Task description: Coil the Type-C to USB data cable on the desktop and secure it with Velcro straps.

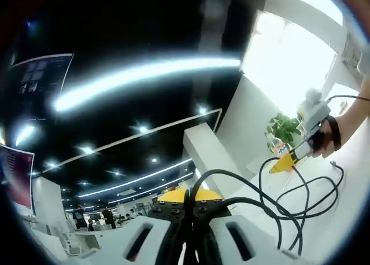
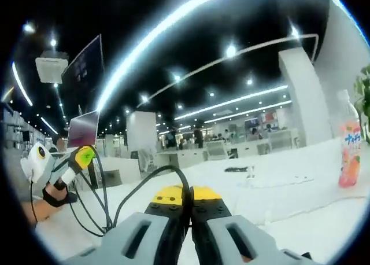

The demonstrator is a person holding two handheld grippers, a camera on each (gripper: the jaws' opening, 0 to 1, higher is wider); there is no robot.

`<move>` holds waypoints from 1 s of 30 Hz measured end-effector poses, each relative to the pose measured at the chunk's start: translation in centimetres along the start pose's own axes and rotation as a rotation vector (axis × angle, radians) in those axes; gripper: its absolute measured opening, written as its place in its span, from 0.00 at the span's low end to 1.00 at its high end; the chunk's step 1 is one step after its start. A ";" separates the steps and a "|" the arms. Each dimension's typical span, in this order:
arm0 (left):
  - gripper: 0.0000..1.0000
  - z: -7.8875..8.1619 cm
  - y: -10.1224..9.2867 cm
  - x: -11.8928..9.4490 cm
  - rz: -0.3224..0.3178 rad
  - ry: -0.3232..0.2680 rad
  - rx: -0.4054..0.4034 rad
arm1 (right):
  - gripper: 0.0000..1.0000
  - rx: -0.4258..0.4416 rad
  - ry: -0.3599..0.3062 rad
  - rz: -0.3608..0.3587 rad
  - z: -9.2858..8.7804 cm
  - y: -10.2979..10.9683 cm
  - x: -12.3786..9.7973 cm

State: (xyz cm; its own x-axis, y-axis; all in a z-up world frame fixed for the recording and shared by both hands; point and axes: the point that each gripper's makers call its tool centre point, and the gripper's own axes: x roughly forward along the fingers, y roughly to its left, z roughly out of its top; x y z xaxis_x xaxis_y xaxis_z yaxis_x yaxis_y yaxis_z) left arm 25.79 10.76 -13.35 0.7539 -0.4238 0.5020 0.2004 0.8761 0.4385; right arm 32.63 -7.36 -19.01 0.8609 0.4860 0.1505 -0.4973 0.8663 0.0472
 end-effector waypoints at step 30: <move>0.02 0.2 -6.7 0.1 -0.282 -0.042 -0.031 | 0.03 -0.274 -0.086 0.166 2.3 7.8 -1.2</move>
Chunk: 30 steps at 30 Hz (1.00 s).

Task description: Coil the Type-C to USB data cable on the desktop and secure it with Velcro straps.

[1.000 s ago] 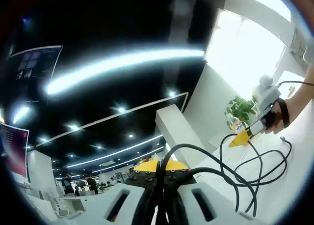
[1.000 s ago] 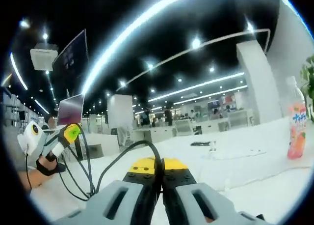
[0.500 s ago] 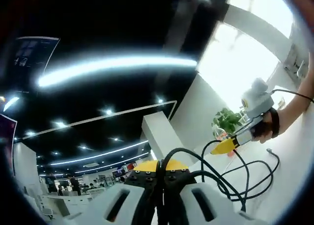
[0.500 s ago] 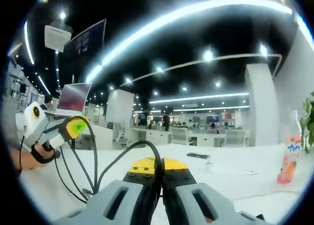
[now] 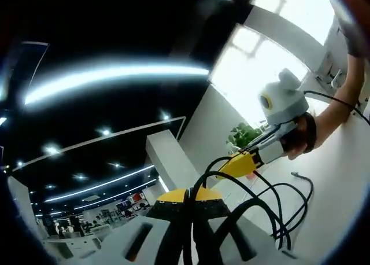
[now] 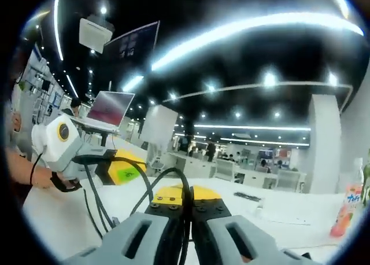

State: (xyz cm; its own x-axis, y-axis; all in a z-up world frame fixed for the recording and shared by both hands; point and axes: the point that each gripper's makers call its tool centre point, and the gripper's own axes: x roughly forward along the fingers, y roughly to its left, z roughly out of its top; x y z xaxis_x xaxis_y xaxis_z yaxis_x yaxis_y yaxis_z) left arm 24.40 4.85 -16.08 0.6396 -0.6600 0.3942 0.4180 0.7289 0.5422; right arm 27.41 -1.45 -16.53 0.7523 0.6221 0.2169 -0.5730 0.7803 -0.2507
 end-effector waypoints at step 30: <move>0.09 -0.5 -0.9 0.1 -0.011 0.043 0.066 | 0.03 0.015 -0.096 0.139 2.9 4.1 -0.4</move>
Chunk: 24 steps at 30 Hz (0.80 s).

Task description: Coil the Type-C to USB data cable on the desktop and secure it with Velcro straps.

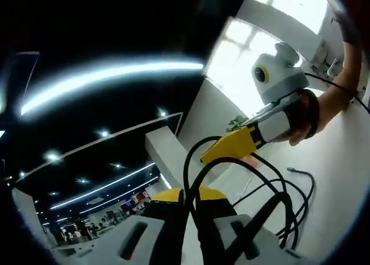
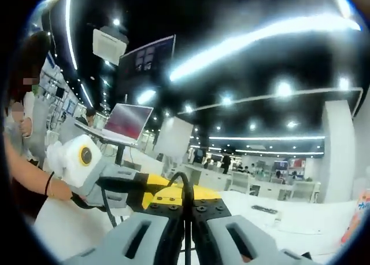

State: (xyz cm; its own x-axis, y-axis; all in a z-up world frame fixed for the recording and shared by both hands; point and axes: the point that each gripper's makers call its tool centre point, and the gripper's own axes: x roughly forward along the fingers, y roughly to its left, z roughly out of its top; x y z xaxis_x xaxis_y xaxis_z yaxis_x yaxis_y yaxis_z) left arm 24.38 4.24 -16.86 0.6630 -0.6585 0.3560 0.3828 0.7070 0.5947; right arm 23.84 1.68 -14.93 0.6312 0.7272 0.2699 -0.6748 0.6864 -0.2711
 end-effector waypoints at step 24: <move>0.03 -1.1 2.8 -0.2 0.124 0.075 -0.104 | 0.26 0.142 -0.061 0.128 1.0 2.5 0.0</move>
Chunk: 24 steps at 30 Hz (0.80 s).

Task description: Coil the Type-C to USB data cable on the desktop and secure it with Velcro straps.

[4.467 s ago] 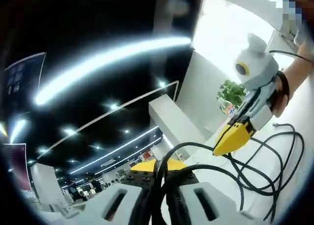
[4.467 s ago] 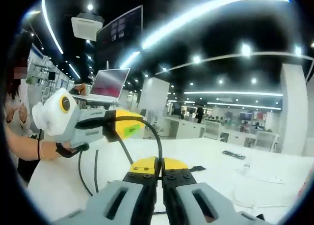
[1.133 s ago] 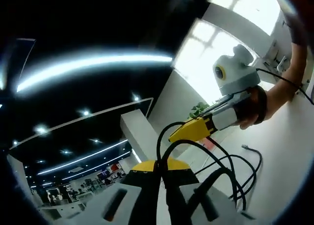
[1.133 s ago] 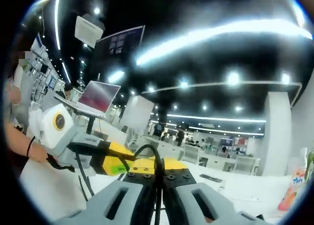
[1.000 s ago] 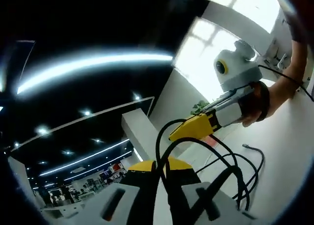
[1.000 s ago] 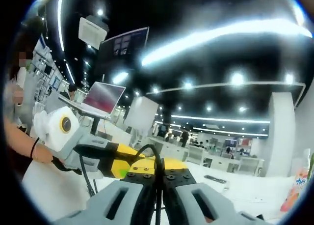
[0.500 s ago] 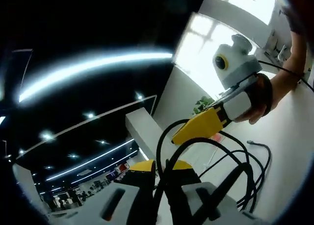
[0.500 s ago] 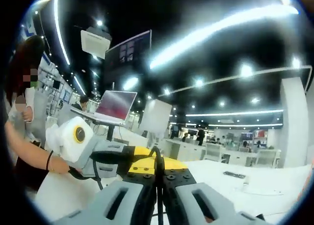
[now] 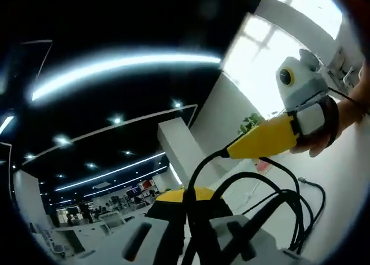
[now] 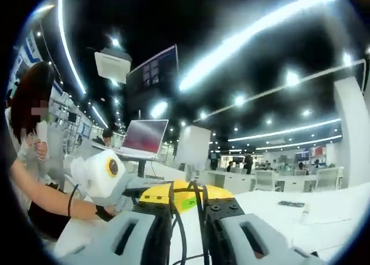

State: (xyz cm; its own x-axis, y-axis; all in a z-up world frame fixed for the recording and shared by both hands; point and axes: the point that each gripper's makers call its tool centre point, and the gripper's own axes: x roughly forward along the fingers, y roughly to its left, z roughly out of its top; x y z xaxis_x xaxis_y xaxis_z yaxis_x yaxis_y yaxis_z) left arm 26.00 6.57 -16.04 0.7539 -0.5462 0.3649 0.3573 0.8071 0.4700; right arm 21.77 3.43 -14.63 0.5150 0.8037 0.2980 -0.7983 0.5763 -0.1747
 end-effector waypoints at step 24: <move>0.04 -1.6 2.5 -1.0 0.150 0.074 -0.075 | 0.39 -0.642 0.275 -0.285 -4.8 -0.3 2.3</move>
State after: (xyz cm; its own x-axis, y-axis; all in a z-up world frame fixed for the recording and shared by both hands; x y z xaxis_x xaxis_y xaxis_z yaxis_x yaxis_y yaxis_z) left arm 27.01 9.49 -16.52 0.8392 -0.4027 0.3654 0.2758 0.8944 0.3522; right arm 24.71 5.75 -18.43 0.8009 0.5701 0.1831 -0.3271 0.6726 -0.6637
